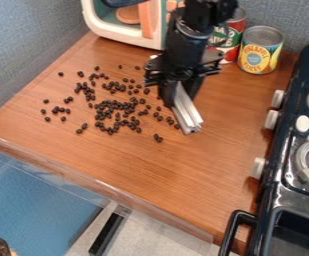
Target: Sweep into pile
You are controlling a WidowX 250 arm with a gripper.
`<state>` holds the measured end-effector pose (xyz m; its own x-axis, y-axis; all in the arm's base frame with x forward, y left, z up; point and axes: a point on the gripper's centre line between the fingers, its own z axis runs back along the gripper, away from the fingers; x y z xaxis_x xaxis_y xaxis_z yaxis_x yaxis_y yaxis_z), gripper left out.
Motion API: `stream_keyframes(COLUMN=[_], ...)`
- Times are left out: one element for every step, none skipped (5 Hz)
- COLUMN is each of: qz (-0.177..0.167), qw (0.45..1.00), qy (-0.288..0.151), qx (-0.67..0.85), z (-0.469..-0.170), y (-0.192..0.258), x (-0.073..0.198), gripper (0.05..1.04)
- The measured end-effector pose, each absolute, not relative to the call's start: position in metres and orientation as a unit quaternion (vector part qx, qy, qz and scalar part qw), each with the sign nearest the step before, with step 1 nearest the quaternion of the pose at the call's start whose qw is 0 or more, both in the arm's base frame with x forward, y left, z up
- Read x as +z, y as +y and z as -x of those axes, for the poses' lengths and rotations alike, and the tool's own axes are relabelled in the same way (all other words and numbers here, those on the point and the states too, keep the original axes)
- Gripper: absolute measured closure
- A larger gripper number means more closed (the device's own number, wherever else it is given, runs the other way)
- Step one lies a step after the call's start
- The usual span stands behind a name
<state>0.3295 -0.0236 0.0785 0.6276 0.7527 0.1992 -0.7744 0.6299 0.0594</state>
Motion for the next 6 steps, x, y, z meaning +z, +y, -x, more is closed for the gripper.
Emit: stream_keyframes(qz=[-0.083,-0.095,-0.117,-0.138,-0.152,-0.175], qw=[0.878,0.867,0.86,0.862,0.858,0.845], qy=[-0.054,-0.044,-0.026,-0.033,-0.042,-0.012], qx=[0.469,0.487,0.497,0.487,0.488,0.506], z=[-0.323,-0.316,-0.302,-0.295,-0.292,-0.28], y=[0.001,0.018,0.044,0.061,0.072,0.083], x=[0.079,0.074,0.065,0.057,0.056,0.054], gripper=[0.701,0.701,0.701,0.701,0.701,0.701])
